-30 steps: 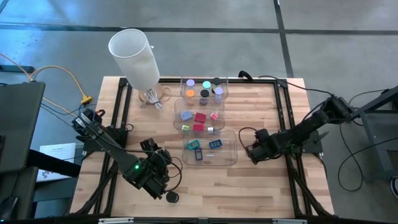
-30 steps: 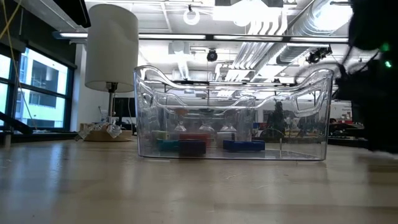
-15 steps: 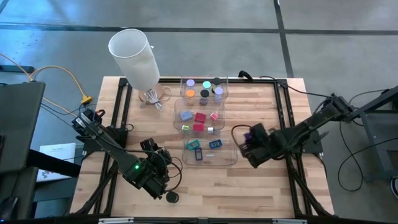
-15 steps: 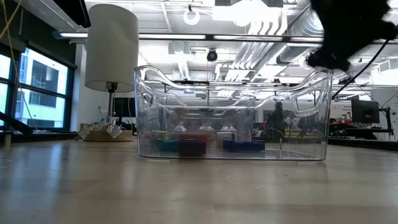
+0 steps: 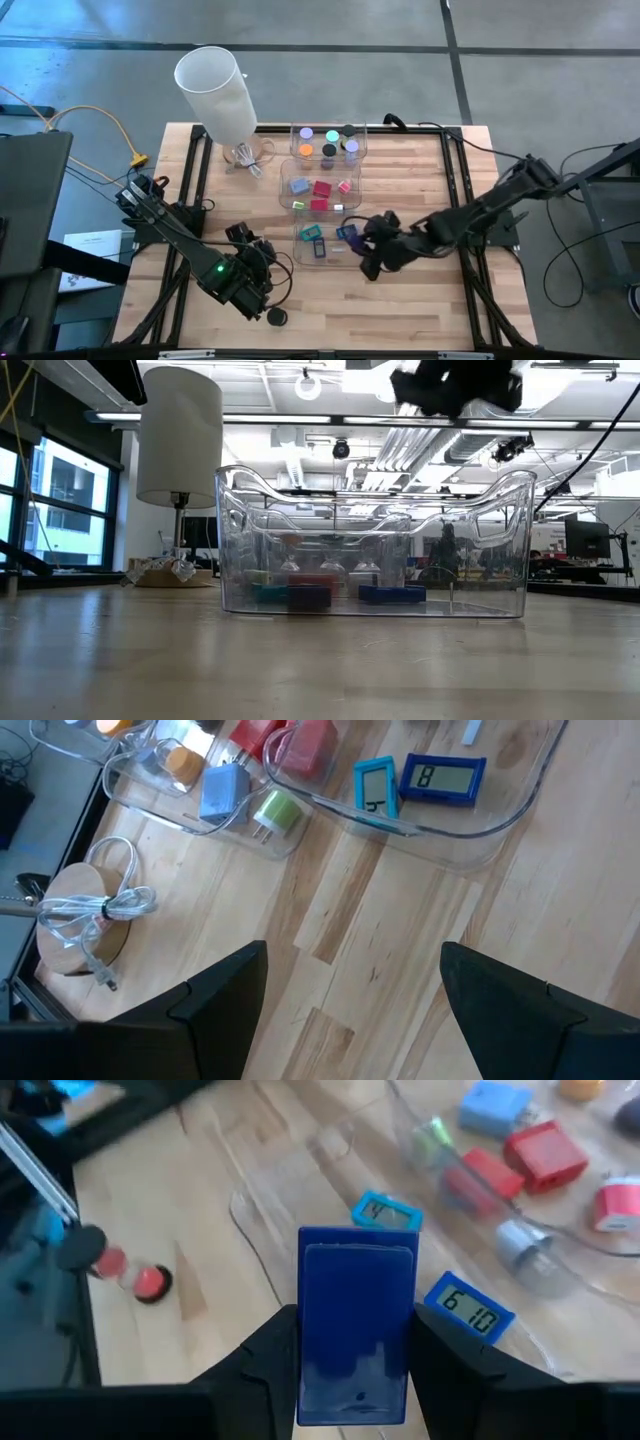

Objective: Pick & Place Office items
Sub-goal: Put the dark blue digital timer into the middle transparent bin

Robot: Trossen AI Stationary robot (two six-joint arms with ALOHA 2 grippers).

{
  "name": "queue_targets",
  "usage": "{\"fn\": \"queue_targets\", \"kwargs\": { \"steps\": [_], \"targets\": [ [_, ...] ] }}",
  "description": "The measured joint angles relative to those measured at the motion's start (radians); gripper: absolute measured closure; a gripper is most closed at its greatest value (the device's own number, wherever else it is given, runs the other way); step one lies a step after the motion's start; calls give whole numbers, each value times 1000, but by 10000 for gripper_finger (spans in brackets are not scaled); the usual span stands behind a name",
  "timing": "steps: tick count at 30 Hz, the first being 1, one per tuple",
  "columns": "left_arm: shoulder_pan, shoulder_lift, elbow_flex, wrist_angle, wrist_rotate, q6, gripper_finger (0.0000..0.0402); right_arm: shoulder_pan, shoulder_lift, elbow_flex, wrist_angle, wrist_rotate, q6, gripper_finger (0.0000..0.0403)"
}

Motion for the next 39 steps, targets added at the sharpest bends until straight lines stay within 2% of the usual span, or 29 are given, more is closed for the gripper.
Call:
{"fn": "queue_targets", "kwargs": {
  "steps": [6, 18, 29, 39],
  "targets": [
    [-3, 0, -27, 12, 4, 0, 112, -87, 115, 0, -2, -135, -63, 263],
    [-3, 0, -32, 23, 8, 0, 112, -163, 271, 0, -8, -288, -147, 263],
    [-3, 0, -32, 24, 8, 0, 112, -162, 293, 1, -2, -291, -151, 228],
    [-3, 0, -32, 24, 8, 1, 112, -168, 292, 1, 7, -290, -168, 228]
  ]
}}
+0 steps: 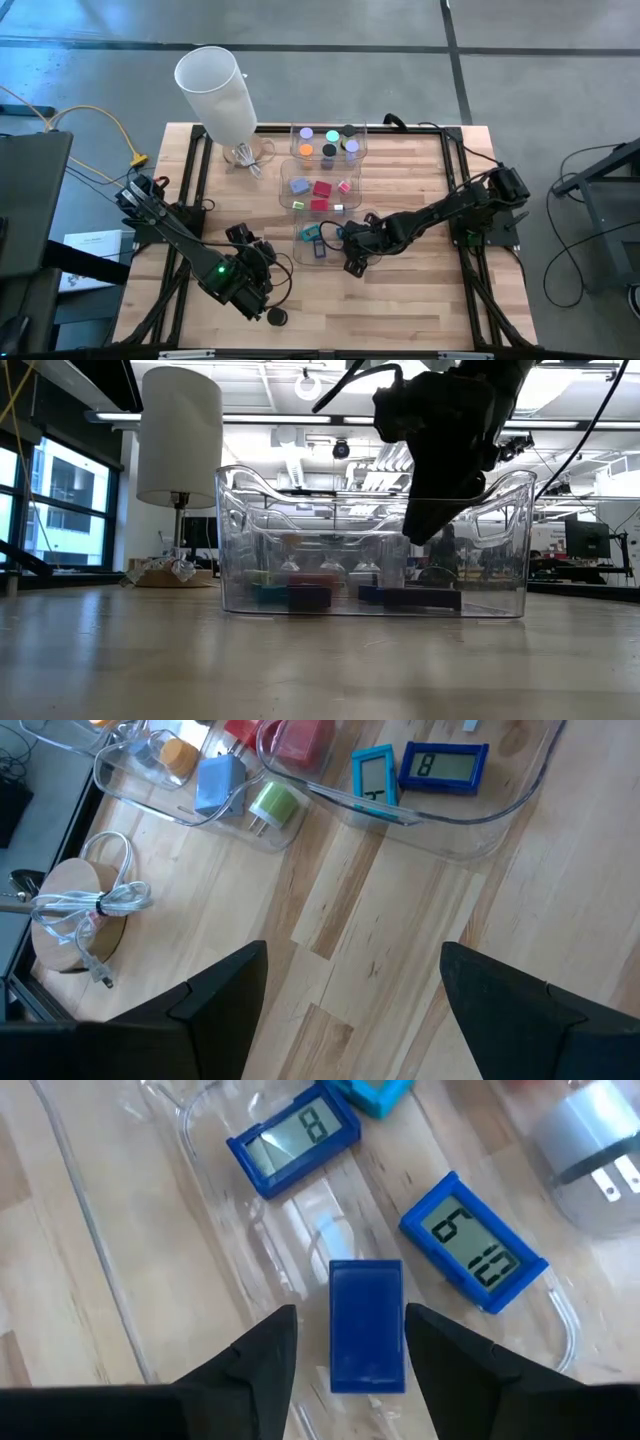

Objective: Pick & Place Office items
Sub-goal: Put the dark blue digital timer into the middle transparent bin, then put the pink hourglass into the top transparent bin

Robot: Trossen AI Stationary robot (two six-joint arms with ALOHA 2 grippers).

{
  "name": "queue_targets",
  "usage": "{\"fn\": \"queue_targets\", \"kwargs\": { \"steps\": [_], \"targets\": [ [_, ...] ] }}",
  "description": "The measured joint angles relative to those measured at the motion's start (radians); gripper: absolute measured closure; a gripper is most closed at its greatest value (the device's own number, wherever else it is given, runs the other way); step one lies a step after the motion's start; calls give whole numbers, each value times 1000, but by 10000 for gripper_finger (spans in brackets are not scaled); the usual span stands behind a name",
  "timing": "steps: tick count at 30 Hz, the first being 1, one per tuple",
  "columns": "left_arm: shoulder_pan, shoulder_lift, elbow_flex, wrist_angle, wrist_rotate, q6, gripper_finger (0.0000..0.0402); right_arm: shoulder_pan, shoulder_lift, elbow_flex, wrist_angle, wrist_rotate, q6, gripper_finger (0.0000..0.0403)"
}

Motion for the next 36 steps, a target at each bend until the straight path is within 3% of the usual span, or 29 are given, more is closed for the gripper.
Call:
{"fn": "queue_targets", "kwargs": {
  "steps": [3, 9, 14, 19, 26, 36],
  "targets": [
    [0, 0, 0, 7, 32, -19, 112, -5, -3, 0, 20, 0, -9, 226],
    [22, -3, 0, 21, 289, 52, 112, 8, -35, 0, 72, 62, -58, 225],
    [37, -3, 1, 169, 436, 152, 112, 54, -78, 0, 80, 164, -76, 225],
    [37, -3, 1, 317, 589, 275, 112, 109, -96, 0, 82, 171, -57, 227],
    [33, -3, 1, 325, 653, 315, 112, 165, -95, 0, 79, 168, -51, 227],
    [32, -3, 2, 377, 654, 315, 112, 161, -95, 0, 79, 169, -51, 228]
  ]
}}
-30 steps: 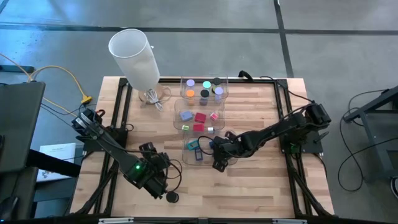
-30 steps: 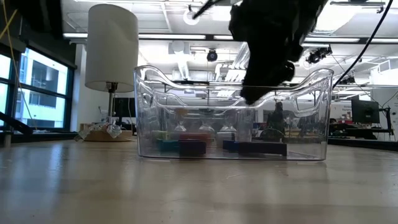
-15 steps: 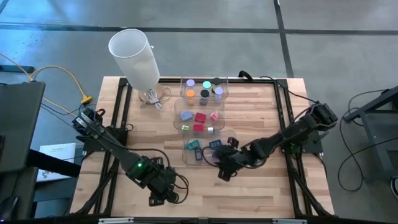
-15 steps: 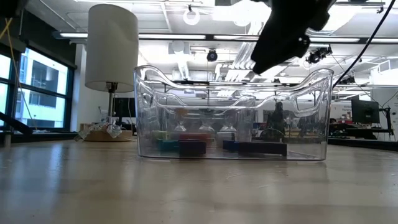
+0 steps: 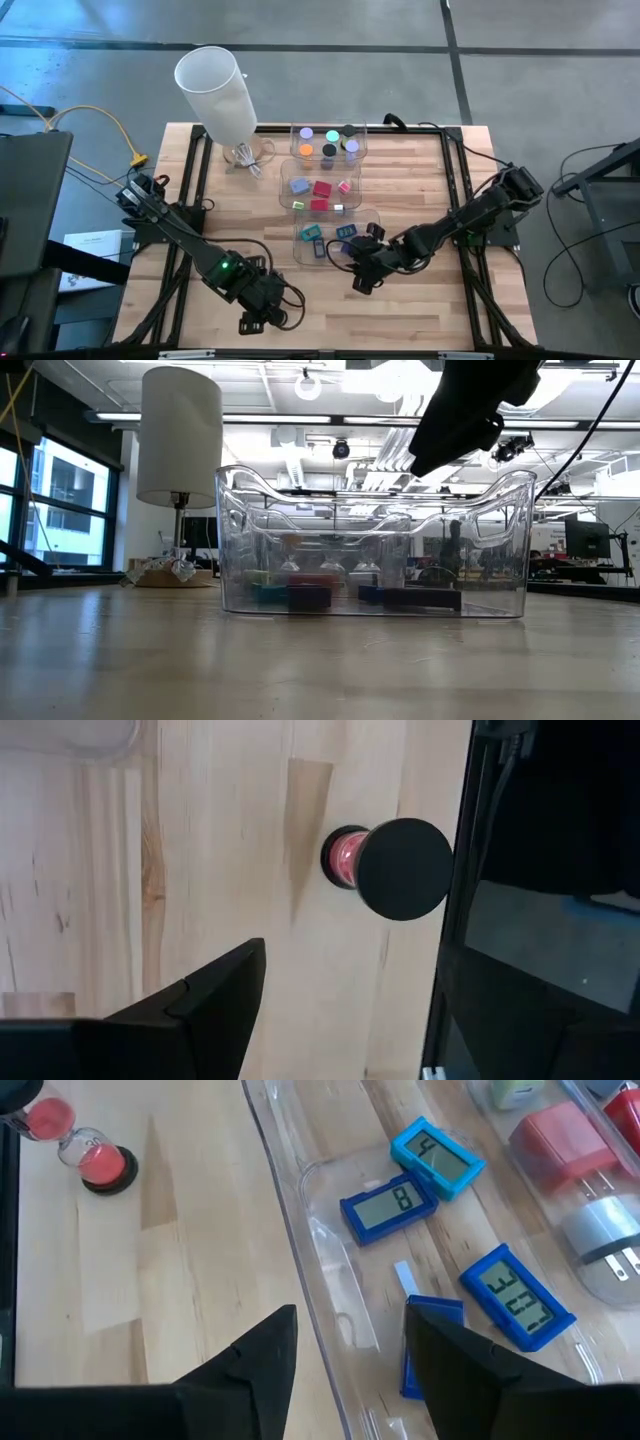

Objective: Pick & Place Office items
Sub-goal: Put the pink hourglass into the top transparent bin

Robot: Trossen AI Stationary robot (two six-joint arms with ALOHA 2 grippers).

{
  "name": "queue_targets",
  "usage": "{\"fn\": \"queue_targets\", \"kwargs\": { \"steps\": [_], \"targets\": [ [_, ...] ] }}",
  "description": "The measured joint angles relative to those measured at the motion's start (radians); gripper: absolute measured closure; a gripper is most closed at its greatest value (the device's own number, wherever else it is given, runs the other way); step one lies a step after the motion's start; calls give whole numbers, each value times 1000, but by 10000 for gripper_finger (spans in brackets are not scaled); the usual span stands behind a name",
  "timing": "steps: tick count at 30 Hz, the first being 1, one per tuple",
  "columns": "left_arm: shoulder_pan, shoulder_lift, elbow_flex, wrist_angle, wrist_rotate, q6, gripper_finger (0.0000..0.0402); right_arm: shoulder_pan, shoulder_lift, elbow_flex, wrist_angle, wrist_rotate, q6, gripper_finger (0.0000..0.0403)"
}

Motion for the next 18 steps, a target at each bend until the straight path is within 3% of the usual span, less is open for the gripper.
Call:
{"fn": "queue_targets", "kwargs": {
  "steps": [7, 18],
  "targets": [
    [-15, 19, 1, 19, -47, 124, 112, -3, 0, 0, 0, -6, 0, 228],
    [-58, 48, 2, 93, -83, 156, 112, -3, 0, 0, -5, -8, -1, 228]
  ]
}}
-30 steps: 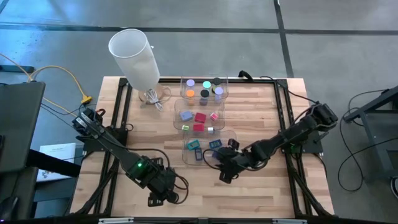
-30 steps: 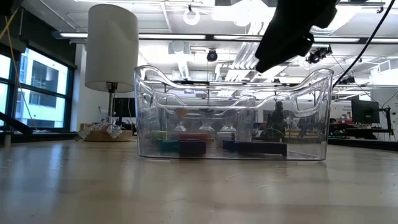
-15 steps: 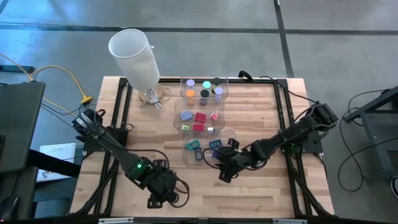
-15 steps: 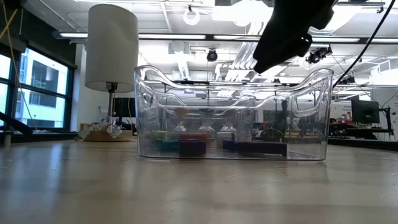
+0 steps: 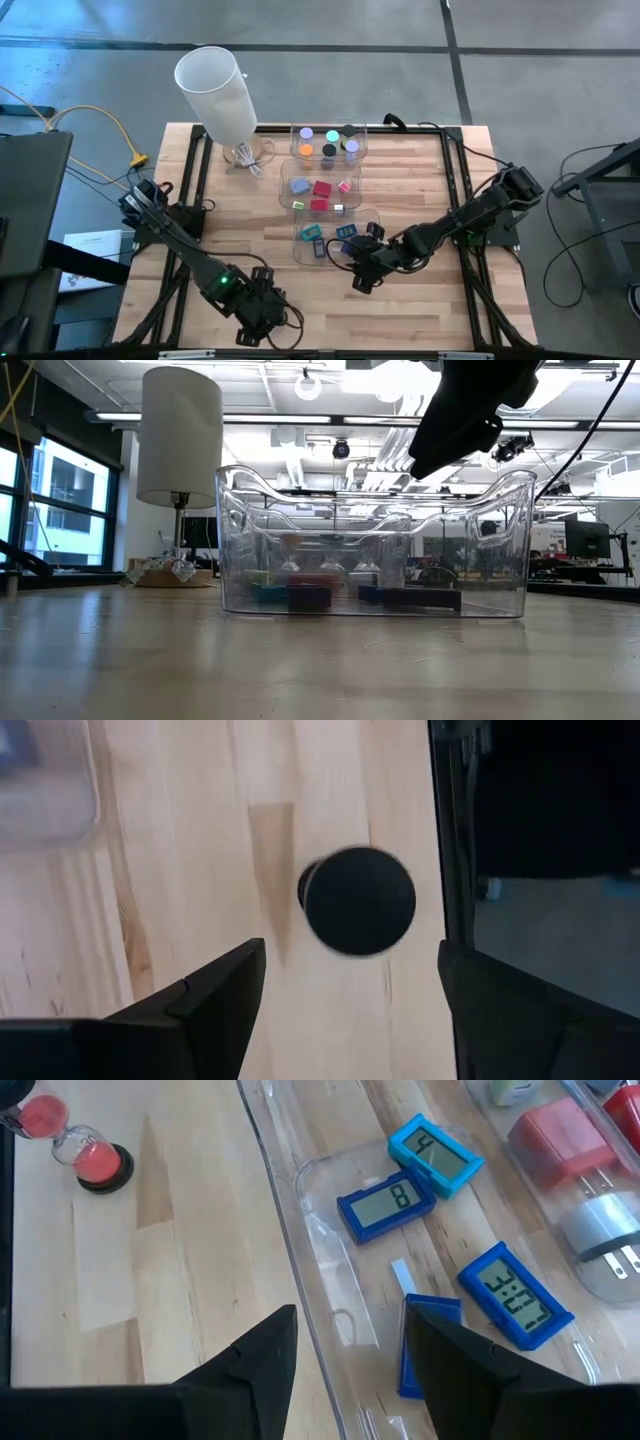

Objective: Pick & Place Office items
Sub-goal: Put the pink hourglass into the top transparent bin

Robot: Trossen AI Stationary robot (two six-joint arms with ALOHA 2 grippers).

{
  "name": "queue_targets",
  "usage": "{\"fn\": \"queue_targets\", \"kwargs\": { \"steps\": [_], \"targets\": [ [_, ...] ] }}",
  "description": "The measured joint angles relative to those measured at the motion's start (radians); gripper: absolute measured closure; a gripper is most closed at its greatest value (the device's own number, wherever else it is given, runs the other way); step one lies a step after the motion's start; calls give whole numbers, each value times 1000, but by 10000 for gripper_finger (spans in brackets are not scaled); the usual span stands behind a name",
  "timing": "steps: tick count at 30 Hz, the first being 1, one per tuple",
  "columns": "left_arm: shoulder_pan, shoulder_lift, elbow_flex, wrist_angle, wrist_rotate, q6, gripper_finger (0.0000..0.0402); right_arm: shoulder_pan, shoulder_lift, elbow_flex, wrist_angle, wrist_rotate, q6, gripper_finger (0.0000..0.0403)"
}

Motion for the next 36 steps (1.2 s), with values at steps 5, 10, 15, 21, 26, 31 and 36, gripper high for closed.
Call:
{"fn": "queue_targets", "kwargs": {
  "steps": [5, 10, 15, 21, 26, 31, 36],
  "targets": [
    [-20, 21, 0, 63, -54, 34, 112, 0, 0, 0, 0, 0, 0, 228],
    [-20, 58, 0, 73, -54, 55, 112, 0, 0, 0, 0, 0, 0, 228],
    [-20, 75, -2, 70, -61, 57, 112, 0, 0, 0, 0, 0, 0, 228],
    [-33, 87, -1, 65, -109, 60, 112, 1, 1, 0, 0, 0, 0, 228],
    [-32, 109, -1, 61, -113, 60, 112, 2, 1, 0, 2, 0, -1, 228],
    [-31, 146, -1, 71, -113, 60, 112, 2, 1, 0, 5, 0, -1, 228],
    [-24, 185, -1, 73, -90, 60, 112, 2, 1, 0, 4, 0, -1, 228]
  ]
}}
